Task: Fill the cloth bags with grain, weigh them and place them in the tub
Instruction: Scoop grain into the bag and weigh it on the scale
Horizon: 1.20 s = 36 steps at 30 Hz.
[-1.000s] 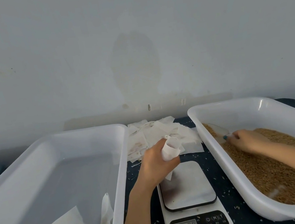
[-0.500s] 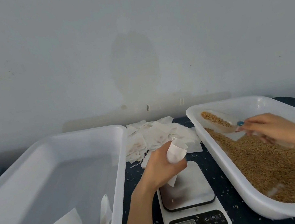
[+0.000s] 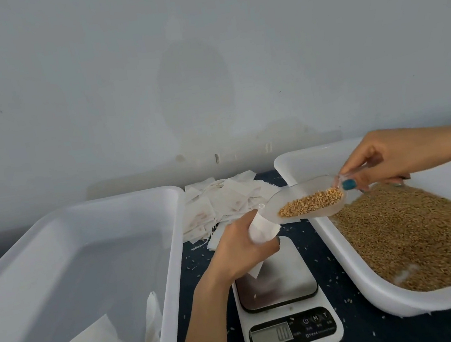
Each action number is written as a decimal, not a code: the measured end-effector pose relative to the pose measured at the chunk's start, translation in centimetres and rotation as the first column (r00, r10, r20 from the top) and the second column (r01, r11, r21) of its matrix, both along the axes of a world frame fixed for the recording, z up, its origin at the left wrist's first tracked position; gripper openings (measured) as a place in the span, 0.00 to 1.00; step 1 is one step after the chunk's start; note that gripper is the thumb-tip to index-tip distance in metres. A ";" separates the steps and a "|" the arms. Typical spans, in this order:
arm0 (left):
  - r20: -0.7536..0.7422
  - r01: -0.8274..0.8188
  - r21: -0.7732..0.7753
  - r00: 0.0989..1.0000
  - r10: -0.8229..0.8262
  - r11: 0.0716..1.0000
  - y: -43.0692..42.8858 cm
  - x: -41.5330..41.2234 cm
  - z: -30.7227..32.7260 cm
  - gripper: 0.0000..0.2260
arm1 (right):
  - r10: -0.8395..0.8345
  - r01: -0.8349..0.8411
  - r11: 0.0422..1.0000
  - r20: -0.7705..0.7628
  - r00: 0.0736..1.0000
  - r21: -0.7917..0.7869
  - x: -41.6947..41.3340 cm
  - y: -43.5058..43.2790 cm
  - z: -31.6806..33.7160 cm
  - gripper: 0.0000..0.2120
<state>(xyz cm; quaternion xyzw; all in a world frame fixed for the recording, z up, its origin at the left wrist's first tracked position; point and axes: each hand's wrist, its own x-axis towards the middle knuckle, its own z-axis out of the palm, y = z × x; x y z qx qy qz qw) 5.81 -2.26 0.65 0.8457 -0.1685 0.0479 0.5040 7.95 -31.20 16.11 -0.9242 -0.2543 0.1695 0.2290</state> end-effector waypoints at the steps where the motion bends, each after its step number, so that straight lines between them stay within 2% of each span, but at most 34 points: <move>1: 0.000 0.003 -0.010 1.000 -0.003 1.000 0.0 0.0 0.0 0.10 | 0.010 -0.010 1.000 -0.006 1.000 -0.011 0.1 0.2 0.3 0.28; 4: -0.001 0.012 -0.044 1.000 -0.012 0.999 0.0 -0.1 0.2 0.12 | 0.026 -0.027 0.999 -0.003 1.000 -0.036 0.2 0.6 1.1 0.18; 8: 0.002 0.015 -0.060 1.000 -0.015 0.998 0.1 -0.1 0.2 0.10 | 0.039 -0.038 0.998 0.022 0.999 -0.058 0.3 0.7 2.2 0.17; 11: 0.005 0.018 -0.059 1.000 -0.018 0.998 -0.1 -0.2 0.3 0.11 | 0.068 -0.066 0.993 0.023 0.997 -0.095 0.5 1.0 2.7 0.11; 17: -0.020 0.057 -0.039 0.998 -0.058 0.998 -1.0 -0.2 0.4 0.13 | 0.106 -0.092 0.958 0.039 0.994 -0.273 0.7 2.8 4.6 0.19; 25: -0.093 0.100 -0.175 0.989 -0.118 0.979 -2.1 -0.5 0.4 0.12 | 0.148 -0.076 0.839 0.092 0.985 -0.540 0.2 6.4 8.3 0.12; 30: -0.092 0.100 -0.215 0.988 -0.122 0.972 -2.2 -0.6 0.5 0.10 | 0.168 -0.063 0.803 0.125 0.978 -0.592 -0.1 7.7 9.2 0.11; 36: -0.109 0.083 -0.216 0.988 -0.109 0.973 -1.9 -0.6 0.5 0.09 | 0.170 -0.067 0.819 0.129 0.977 -0.570 -0.3 7.3 9.2 0.13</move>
